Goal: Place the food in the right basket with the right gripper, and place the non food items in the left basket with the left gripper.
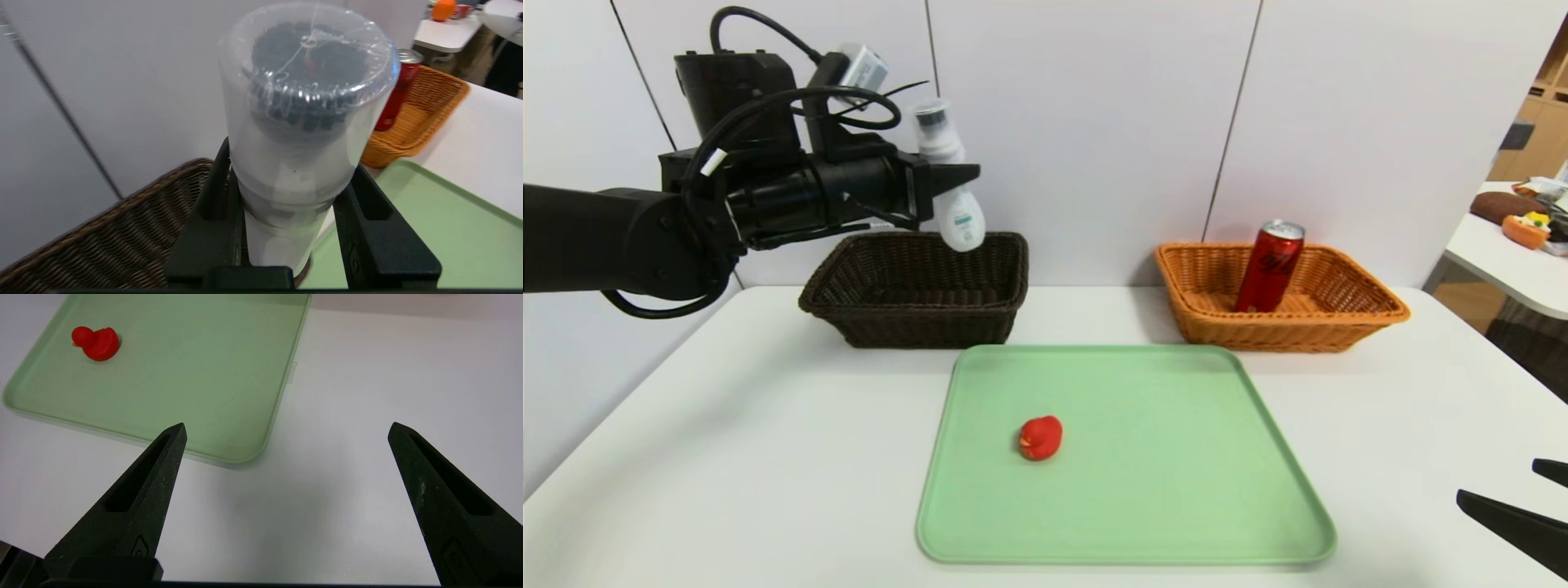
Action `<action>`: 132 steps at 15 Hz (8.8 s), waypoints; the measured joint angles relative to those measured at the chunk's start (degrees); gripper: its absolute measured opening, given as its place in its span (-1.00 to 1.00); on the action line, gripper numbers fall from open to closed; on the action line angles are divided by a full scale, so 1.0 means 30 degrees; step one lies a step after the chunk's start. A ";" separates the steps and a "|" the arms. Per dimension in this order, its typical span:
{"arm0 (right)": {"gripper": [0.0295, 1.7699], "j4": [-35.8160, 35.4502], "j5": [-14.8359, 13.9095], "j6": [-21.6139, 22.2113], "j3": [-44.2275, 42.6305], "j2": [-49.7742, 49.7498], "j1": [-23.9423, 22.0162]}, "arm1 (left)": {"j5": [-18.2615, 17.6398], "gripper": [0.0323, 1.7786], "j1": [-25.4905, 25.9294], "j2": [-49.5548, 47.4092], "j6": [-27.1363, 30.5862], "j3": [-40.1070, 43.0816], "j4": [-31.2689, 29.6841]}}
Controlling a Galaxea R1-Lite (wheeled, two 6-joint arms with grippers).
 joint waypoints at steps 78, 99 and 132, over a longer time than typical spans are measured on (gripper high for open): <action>0.92 0.0349 -0.0008 0.0020 0.0061 -0.1361 0.0028 | 1.1987 0.90 -0.9029 -0.1093 -0.4450 0.7253 0.6193; 0.92 0.0398 0.0000 0.0049 0.0065 -0.1682 0.0146 | 1.2483 0.90 -0.9846 0.3389 -0.8383 -0.0650 1.5746; 0.92 0.0817 -0.0037 0.0093 0.0045 -0.2369 0.0028 | 1.2573 -0.40 0.0516 0.1955 -0.2263 -0.6087 1.5718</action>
